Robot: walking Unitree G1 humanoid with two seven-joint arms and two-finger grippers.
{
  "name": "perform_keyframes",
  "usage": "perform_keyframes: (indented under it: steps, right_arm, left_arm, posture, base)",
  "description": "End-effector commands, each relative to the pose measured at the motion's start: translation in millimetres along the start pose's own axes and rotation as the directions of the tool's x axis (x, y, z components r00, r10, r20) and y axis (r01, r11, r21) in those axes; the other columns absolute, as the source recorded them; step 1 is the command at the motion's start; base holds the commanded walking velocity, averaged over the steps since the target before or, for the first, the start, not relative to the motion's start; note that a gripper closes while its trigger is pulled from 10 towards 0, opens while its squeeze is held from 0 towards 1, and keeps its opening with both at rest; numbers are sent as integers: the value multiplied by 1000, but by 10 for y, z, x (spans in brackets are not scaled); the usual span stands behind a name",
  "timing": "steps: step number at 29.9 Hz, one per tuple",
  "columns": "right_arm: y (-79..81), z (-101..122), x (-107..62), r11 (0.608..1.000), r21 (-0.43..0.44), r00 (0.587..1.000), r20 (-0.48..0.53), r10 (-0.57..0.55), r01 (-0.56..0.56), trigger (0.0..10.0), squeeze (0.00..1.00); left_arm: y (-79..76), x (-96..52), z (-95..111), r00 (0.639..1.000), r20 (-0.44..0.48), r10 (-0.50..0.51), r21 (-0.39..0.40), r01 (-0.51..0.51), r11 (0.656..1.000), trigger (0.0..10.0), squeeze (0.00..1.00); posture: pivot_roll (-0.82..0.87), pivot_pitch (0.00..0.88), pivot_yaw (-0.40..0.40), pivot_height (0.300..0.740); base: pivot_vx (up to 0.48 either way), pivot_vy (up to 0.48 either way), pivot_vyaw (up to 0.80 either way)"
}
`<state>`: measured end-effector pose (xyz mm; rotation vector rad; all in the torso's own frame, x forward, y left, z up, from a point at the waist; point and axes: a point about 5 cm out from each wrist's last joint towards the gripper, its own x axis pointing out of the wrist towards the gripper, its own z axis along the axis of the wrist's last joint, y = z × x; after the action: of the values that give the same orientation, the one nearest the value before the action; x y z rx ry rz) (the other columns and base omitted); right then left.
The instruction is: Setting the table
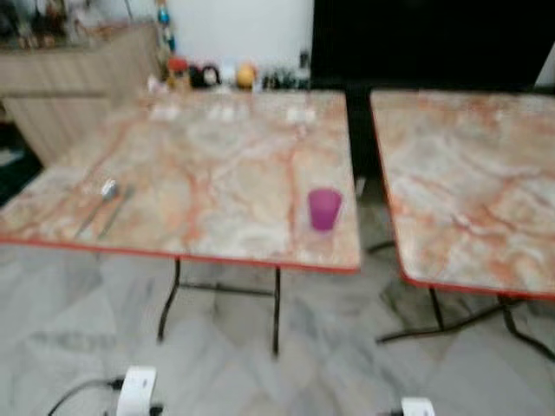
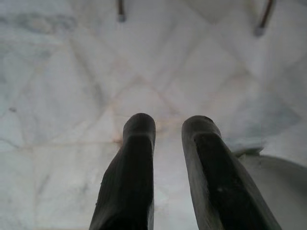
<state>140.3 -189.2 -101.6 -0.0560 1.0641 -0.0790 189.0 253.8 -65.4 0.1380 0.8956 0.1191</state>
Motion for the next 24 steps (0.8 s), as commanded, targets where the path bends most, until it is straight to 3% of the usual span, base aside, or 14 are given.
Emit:
perform_keyframes:
  steps: [1,14,24]
  right_arm:
    - [75,56,11,1000,-1,1000,10,15,-15,10000,0]
    - [61,40,7,1000,-6,1000,11,15,-15,10000,0]
    - [48,33,6,1000,-9,1000,10,13,-13,10000,0]
  left_arm:
    - [44,-16,-64,1000,-22,13,-14,-13,1000,10000,0]
    - [43,-16,-58,1000,-15,14,-15,-14,1000,10000,0]
    - [47,-21,-77,1000,-20,9,1,-9,1000,10000,0]
  posture:
    - [58,0,-7,740]
    - [60,0,-9,740]
    - [63,0,-9,740]
  base:
    - [0,480,0]
    - [0,464,0]
    - [0,0,0]
